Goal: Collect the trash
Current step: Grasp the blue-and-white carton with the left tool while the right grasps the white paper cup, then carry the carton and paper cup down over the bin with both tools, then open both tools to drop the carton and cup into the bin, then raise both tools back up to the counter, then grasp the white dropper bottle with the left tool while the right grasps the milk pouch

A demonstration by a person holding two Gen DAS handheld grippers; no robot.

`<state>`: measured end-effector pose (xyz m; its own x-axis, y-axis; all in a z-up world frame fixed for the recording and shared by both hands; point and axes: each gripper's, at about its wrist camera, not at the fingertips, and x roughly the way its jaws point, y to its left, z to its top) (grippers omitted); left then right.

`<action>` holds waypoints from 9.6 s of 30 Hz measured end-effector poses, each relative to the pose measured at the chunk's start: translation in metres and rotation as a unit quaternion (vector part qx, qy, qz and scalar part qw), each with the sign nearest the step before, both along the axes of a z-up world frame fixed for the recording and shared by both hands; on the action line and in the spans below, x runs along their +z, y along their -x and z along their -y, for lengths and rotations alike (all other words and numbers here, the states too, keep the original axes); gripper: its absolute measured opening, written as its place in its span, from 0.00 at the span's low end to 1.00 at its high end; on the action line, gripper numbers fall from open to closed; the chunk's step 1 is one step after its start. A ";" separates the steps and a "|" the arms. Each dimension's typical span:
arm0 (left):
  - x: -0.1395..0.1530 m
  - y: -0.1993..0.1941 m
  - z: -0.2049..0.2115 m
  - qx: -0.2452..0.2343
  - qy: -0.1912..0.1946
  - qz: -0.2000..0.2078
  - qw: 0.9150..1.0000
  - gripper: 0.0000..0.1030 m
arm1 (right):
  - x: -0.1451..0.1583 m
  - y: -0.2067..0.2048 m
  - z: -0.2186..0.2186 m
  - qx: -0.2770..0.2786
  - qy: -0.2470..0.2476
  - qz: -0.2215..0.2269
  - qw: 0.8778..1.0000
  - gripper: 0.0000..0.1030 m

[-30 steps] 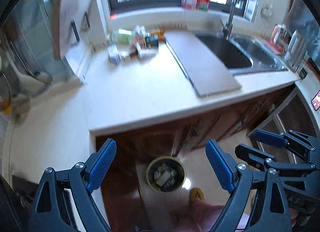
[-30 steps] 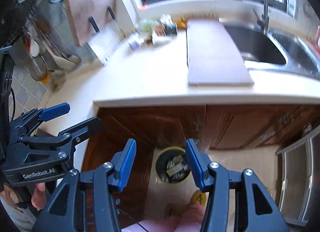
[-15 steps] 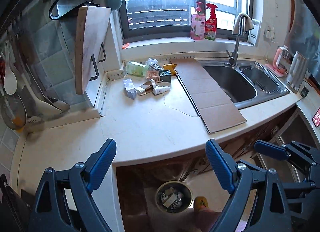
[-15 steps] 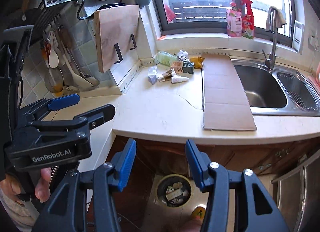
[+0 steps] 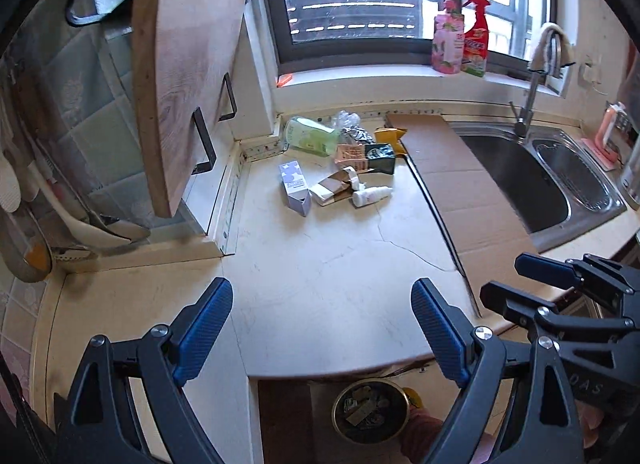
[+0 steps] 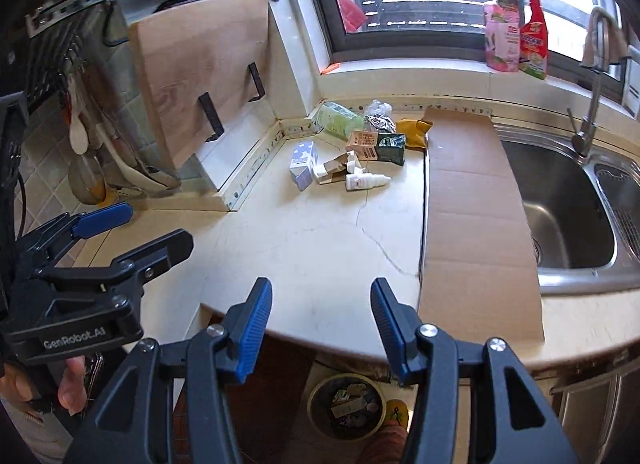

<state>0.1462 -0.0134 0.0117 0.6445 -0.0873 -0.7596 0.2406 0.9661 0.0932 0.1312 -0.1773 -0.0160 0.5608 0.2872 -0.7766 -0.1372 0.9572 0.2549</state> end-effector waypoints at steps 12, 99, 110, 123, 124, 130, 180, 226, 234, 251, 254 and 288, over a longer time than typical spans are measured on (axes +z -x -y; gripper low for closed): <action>-0.060 -0.160 0.006 0.063 0.040 -0.094 0.993 0.87 | -0.059 -0.164 0.016 0.054 0.016 -0.043 0.997 0.50; -0.044 -0.015 -0.009 0.015 0.061 -0.076 0.995 0.32 | 0.005 -0.033 -0.021 0.082 -0.028 0.031 0.996 0.05; -0.074 0.085 -0.021 -0.027 0.070 -0.103 0.992 0.32 | -0.015 0.082 -0.051 0.062 -0.013 0.002 0.998 0.05; -0.162 0.124 -0.021 -0.021 0.081 -0.204 0.975 0.32 | -0.107 0.133 -0.057 0.041 0.013 -0.107 0.993 0.05; -0.172 0.125 -0.021 -0.018 0.081 -0.212 0.974 0.32 | -0.119 0.133 -0.055 0.035 0.014 -0.118 0.992 0.05; -0.242 0.127 -0.018 0.001 0.080 -0.252 0.964 0.32 | -0.179 0.129 -0.045 0.007 0.007 -0.157 0.988 0.05; -0.372 0.116 0.005 0.021 0.054 -0.315 0.947 0.81 | -0.335 0.111 -0.005 -0.019 0.003 -0.259 0.966 0.30; 0.006 -0.011 0.078 -0.073 0.000 -0.009 0.997 0.81 | 0.000 0.006 0.078 -0.054 -0.027 -0.035 0.998 0.34; -0.042 -0.119 0.119 -0.063 -0.041 -0.073 0.994 0.81 | -0.034 -0.090 0.108 -0.022 -0.034 -0.077 0.996 0.37; -0.166 -0.266 0.150 -0.042 -0.074 -0.212 0.974 0.57 | -0.083 -0.229 0.137 0.013 -0.031 -0.111 0.993 0.46; -0.177 -0.272 0.153 -0.043 -0.077 -0.222 0.971 0.51 | -0.088 -0.239 0.137 0.020 -0.035 -0.115 0.993 0.46; -0.134 -0.255 0.036 0.156 0.070 -0.182 0.968 0.22 | -0.138 -0.354 0.005 0.258 0.047 -0.091 0.961 0.69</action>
